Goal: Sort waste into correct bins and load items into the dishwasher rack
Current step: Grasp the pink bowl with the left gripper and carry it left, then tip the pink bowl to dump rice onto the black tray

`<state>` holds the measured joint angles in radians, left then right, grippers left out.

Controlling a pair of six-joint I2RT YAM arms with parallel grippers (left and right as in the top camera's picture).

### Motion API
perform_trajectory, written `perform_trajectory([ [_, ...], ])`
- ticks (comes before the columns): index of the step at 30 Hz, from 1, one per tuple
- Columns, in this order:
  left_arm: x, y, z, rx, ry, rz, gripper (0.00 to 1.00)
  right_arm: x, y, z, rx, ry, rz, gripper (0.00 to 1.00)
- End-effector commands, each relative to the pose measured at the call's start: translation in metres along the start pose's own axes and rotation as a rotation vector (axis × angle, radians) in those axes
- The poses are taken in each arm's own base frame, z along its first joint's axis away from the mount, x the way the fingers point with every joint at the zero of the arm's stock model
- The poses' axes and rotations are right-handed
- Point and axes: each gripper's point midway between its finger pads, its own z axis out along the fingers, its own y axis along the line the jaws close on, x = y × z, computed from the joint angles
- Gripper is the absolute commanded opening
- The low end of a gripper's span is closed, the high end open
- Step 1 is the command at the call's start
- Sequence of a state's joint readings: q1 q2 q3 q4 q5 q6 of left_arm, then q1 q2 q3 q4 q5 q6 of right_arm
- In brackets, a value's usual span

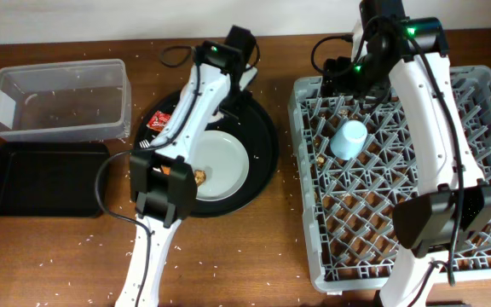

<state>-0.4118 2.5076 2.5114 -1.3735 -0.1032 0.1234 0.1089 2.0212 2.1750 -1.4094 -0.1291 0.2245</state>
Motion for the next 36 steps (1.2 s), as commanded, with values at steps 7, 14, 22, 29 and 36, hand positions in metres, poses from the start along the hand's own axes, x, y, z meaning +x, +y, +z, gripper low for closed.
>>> perform_trajectory([
  [7,0.034,0.053,-0.079,0.138,0.008,-0.261,0.01,0.007,0.000,-0.017,0.008,-0.004,-0.012,0.88],
  [14,0.120,0.100,-0.182,0.087,-0.047,-0.408,0.01,0.014,-0.002,-0.017,0.013,0.022,-0.009,0.88],
  [22,0.225,0.154,-0.114,0.403,0.056,-0.655,0.01,0.014,-0.002,-0.017,0.013,0.023,-0.010,0.88],
  [29,0.265,0.205,-0.077,0.743,-0.392,-0.923,0.00,0.014,-0.001,-0.017,0.010,0.025,-0.028,0.88],
  [36,0.300,0.265,-0.108,0.778,-0.750,-1.066,0.00,0.014,-0.001,-0.017,0.010,0.025,-0.029,0.88],
])
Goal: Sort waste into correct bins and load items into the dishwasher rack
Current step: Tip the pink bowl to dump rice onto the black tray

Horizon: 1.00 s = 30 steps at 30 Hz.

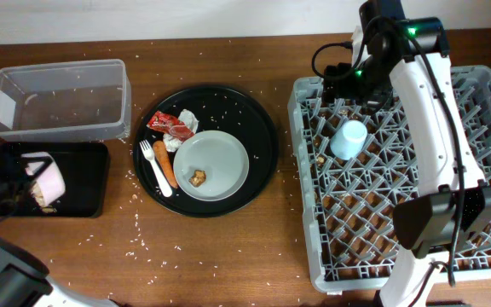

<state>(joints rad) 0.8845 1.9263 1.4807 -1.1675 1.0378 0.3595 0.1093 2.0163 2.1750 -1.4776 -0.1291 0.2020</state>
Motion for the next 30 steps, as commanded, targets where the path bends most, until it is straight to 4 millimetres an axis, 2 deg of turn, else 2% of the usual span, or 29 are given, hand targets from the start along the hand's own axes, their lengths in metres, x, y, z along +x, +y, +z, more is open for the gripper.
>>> perform_trajectory([
  [1,-0.018,-0.023,-0.020,0.170,-0.127,0.030,0.00,-0.001,0.002,-0.014,-0.002,-0.036,-0.018,0.88],
  [7,-0.034,-0.065,-0.038,0.434,-0.232,0.021,0.00,0.000,0.001,-0.014,-0.001,-0.032,-0.020,0.88],
  [14,-0.039,-0.064,-0.054,0.488,-0.249,-0.129,0.00,0.002,0.001,-0.014,0.001,-0.026,-0.020,0.88],
  [16,-0.038,-0.054,-0.058,0.451,-0.258,-0.137,0.00,0.002,0.001,-0.014,0.001,-0.026,-0.020,0.88],
  [18,-0.035,-0.059,-0.065,0.493,-0.258,-0.233,0.00,0.003,0.001,-0.014,0.002,-0.021,-0.027,0.88],
  [20,-0.038,-0.053,-0.065,0.465,-0.269,-0.187,0.00,0.004,0.001,-0.014,0.003,-0.017,-0.034,0.88],
  [22,-0.033,-0.059,-0.067,0.500,-0.249,-0.294,0.00,0.005,0.000,-0.014,0.004,-0.013,-0.034,0.88],
  [24,-0.038,-0.056,-0.067,0.491,-0.262,-0.241,0.00,0.005,0.000,-0.014,0.007,-0.012,-0.033,0.88],
  [25,-0.035,-0.058,-0.067,0.501,-0.247,-0.305,0.00,0.005,0.000,-0.014,0.006,-0.011,-0.033,0.88],
  [27,-0.036,-0.055,-0.065,0.482,-0.249,-0.267,0.00,0.005,0.000,-0.014,0.006,-0.011,-0.033,0.88],
  [29,-0.032,-0.059,-0.063,0.492,-0.232,-0.317,0.00,0.006,0.000,-0.014,0.007,-0.010,-0.033,0.88],
  [30,-0.029,-0.065,-0.065,0.493,-0.242,-0.278,0.00,0.007,0.000,-0.014,0.008,-0.006,-0.033,0.88],
])
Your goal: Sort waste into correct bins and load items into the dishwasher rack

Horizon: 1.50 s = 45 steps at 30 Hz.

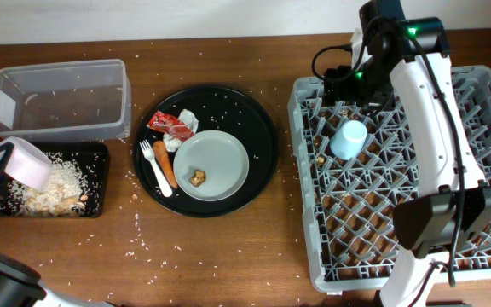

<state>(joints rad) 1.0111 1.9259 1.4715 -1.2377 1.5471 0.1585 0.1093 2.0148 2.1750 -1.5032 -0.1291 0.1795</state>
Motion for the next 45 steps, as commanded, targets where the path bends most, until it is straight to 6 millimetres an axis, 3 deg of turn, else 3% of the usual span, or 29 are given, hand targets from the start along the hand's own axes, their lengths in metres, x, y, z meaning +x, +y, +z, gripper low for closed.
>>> perform_trajectory([
  [1,0.007,-0.013,0.001,0.011,0.000,0.101,0.00,0.001,0.001,-0.013,0.004,-0.027,-0.017,0.88],
  [2,0.006,-0.011,0.001,-0.002,0.003,0.116,0.00,0.002,0.000,-0.013,0.005,-0.024,-0.023,0.88],
  [3,0.015,-0.020,0.002,0.027,0.002,0.009,0.00,0.004,0.000,-0.013,0.006,-0.016,-0.027,0.88],
  [5,0.014,-0.027,0.001,0.000,0.006,0.189,0.00,0.006,0.000,-0.013,0.008,-0.010,-0.037,0.88],
  [8,0.025,-0.034,0.019,-0.001,0.060,0.212,0.00,0.005,0.000,-0.013,0.007,-0.011,-0.045,0.88],
  [11,0.058,-0.081,0.066,-0.010,0.217,0.436,0.00,0.005,0.000,-0.013,0.007,-0.010,-0.047,0.88],
  [13,0.105,-0.107,0.118,-0.136,0.411,0.698,0.00,0.005,0.000,-0.013,0.007,-0.010,-0.047,0.88],
  [14,0.124,-0.110,0.137,-0.181,0.479,0.783,0.00,0.005,0.000,-0.013,0.007,-0.010,-0.047,0.88],
  [15,0.159,-0.101,0.177,-0.283,0.598,0.932,0.00,0.005,0.000,-0.013,0.007,-0.010,-0.047,0.88],
  [16,0.181,-0.076,0.209,-0.454,0.647,1.012,0.00,0.005,0.000,-0.013,0.007,-0.010,-0.047,0.88],
  [19,0.204,-0.025,0.257,-0.813,0.615,1.158,0.00,0.005,0.000,-0.013,0.007,-0.011,-0.047,0.88],
  [21,0.239,0.006,0.297,-0.851,0.662,1.277,0.00,0.004,0.000,-0.013,0.007,-0.014,-0.048,0.88],
  [22,0.261,0.037,0.322,-0.886,0.692,1.346,0.00,0.004,0.000,-0.013,0.007,-0.015,-0.048,0.88],
  [26,0.293,0.124,0.349,-0.964,0.820,1.375,0.00,0.003,0.000,-0.013,0.006,-0.020,-0.049,0.88],
  [29,0.302,0.165,0.355,-0.992,0.874,1.365,0.01,0.000,0.001,-0.013,0.003,-0.032,-0.050,0.88],
  [30,0.301,0.165,0.357,-0.986,0.867,1.368,0.06,0.000,0.001,-0.013,0.003,-0.033,-0.050,0.88],
  [31,0.301,0.163,0.360,-0.976,0.856,1.373,0.30,-0.001,0.001,-0.013,0.003,-0.035,-0.050,0.88],
  [32,0.301,0.161,0.362,-0.971,0.849,1.376,0.39,-0.001,0.001,-0.013,0.002,-0.036,-0.051,0.88],
  [33,0.300,0.157,0.365,-0.968,0.837,1.371,0.57,-0.001,0.002,-0.013,-0.003,-0.035,-0.050,0.88],
  [34,0.295,0.145,0.367,-0.979,0.801,1.335,0.68,0.000,0.004,-0.013,-0.013,-0.034,-0.051,0.88],
  [35,0.289,0.134,0.368,-0.988,0.777,1.310,0.72,-0.001,0.008,-0.014,-0.036,-0.033,-0.052,0.88],
  [36,0.273,0.111,0.366,-1.018,0.723,1.246,0.76,-0.002,0.018,-0.014,-0.087,-0.039,-0.058,0.88],
  [39,0.193,0.034,0.339,-1.058,0.532,1.028,0.79,-0.011,0.074,-0.010,-0.181,-0.101,-0.136,0.86],
  [40,0.171,0.020,0.330,-1.046,0.501,0.986,0.79,-0.014,0.092,-0.005,-0.196,-0.119,-0.149,0.85],
  [41,0.145,0.010,0.317,-1.045,0.460,0.939,0.79,-0.016,0.111,0.003,-0.211,-0.129,-0.163,0.84],
  [43,0.102,0.011,0.291,-1.081,0.404,0.860,0.79,-0.014,0.149,0.032,-0.238,-0.109,-0.185,0.83],
  [45,0.079,0.017,0.267,-1.127,0.385,0.798,0.79,-0.005,0.171,0.065,-0.239,-0.053,-0.175,0.83],
])
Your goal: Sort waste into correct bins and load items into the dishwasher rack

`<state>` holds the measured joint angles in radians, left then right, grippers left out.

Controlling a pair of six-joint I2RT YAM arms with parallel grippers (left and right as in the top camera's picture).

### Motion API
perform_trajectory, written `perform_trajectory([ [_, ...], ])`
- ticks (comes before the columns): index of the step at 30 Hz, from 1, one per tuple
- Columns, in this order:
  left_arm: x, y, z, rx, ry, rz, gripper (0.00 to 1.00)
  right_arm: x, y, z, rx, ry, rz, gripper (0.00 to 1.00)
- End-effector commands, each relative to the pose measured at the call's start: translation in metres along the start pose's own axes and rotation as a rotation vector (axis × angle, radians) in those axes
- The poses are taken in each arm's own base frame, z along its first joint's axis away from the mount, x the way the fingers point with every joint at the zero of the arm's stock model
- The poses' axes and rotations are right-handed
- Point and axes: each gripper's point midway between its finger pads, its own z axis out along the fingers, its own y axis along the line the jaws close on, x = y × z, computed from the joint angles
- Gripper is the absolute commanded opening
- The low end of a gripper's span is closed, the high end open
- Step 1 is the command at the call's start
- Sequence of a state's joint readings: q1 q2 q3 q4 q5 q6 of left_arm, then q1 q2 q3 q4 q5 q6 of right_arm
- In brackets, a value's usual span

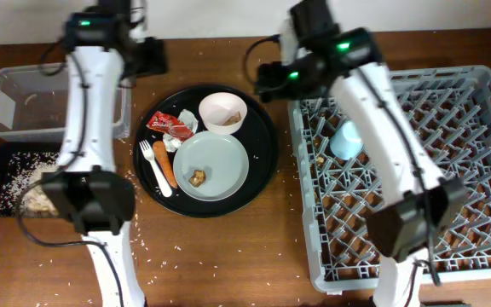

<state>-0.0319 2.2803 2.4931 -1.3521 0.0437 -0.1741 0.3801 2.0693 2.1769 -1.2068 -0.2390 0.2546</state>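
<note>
A pale pink bowl (222, 111) stands upright at the back of the round black tray (262, 149). On the same tray lie a grey plate (216, 162) with a food scrap (198, 177), a white fork (153, 164), a carrot (164, 165), a red wrapper (165, 124) and crumpled paper (187, 118). My left gripper (150, 55) is behind the tray, by the clear bin's right end; its fingers are hard to make out. My right gripper (267, 78) hovers at the tray's back right edge, its fingers also unclear. The grey dishwasher rack (476, 196) holds a light blue cup (349, 138).
A clear plastic bin (24, 107) stands at the back left. In front of it a flat black tray (2, 162) carries spilled rice and scraps. Rice grains are scattered over the wooden table. My left arm stretches across the flat tray's right end.
The bowl was tilted over the flat black tray in my left gripper; it now stands on the round tray, let go. Both grippers have moved, the right one leftwards off the rack.
First my left arm reached over the round tray. Then my left gripper held the bowl over the bare flat tray at far left. Rice and scraps then lay on that tray under the tilted bowl. Now the bowl is back on the round tray.
</note>
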Motion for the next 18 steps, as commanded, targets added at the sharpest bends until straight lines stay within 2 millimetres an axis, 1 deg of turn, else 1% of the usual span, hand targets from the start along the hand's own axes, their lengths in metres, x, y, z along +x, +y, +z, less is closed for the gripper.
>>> perform_trajectory([
  [1,0.004,0.037,-0.008,0.005,0.035,-0.096,0.79,0.023,0.016,0.070,0.001,0.131,0.080,0.81],
  [2,0.006,0.049,-0.009,-0.005,0.042,-0.117,0.79,0.029,0.014,0.091,0.013,0.161,0.109,0.80],
  [3,0.006,0.055,-0.009,-0.009,0.044,-0.129,0.79,0.032,0.012,0.102,0.018,0.175,0.124,0.79],
  [4,0.006,0.061,-0.010,-0.015,0.046,-0.140,0.79,0.033,0.008,0.119,0.022,0.188,0.143,0.79],
  [6,0.006,0.064,-0.010,-0.018,0.047,-0.144,0.79,0.028,0.006,0.137,0.017,0.170,0.164,0.77],
  [8,0.006,0.066,-0.010,-0.029,0.046,-0.143,0.79,0.025,0.004,0.149,0.014,0.154,0.178,0.73],
  [10,0.006,0.066,-0.010,-0.029,0.044,-0.143,0.80,0.025,-0.004,0.159,0.047,0.148,0.179,0.67],
  [11,0.006,0.068,-0.010,-0.039,0.042,-0.143,0.80,0.026,-0.010,0.164,0.072,0.146,0.178,0.66],
  [12,0.005,0.074,-0.010,-0.076,0.038,-0.142,0.80,0.029,-0.016,0.173,0.091,0.156,0.184,0.65],
  [14,0.005,0.075,-0.010,-0.080,0.038,-0.142,0.80,0.032,-0.021,0.181,0.103,0.165,0.188,0.63],
  [16,0.005,0.075,-0.010,-0.080,0.037,-0.142,0.80,0.027,-0.027,0.182,0.134,0.134,0.185,0.47],
  [17,0.005,0.075,-0.010,-0.080,0.037,-0.142,0.80,0.024,-0.029,0.182,0.144,0.121,0.183,0.32],
  [18,0.005,0.075,-0.010,-0.080,0.037,-0.142,0.80,0.023,-0.028,0.182,0.143,0.120,0.183,0.25],
])
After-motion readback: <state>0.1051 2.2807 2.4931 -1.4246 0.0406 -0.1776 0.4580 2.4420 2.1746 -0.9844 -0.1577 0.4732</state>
